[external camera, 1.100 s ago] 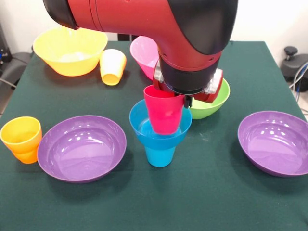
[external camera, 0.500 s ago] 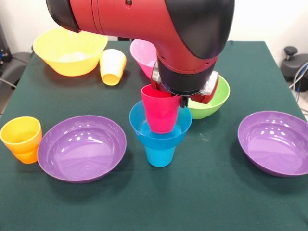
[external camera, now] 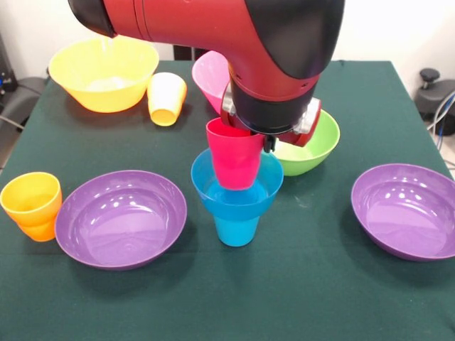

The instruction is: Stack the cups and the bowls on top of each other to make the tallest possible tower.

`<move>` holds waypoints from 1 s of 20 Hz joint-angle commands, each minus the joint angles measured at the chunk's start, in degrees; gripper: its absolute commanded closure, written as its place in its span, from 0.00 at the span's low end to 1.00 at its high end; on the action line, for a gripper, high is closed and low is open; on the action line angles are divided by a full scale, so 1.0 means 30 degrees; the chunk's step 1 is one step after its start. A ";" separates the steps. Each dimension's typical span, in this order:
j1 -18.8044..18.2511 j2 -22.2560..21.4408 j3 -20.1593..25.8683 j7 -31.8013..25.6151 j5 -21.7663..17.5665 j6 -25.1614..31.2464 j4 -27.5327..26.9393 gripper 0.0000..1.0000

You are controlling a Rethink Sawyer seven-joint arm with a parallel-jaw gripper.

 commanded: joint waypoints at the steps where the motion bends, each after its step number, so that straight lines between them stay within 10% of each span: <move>1: 0.0551 -0.0181 0.0750 0.3325 0.0204 -0.2037 0.2485 1.00; 20: 0.0825 -0.0363 0.0417 0.3336 0.0612 -0.2662 0.2927 1.00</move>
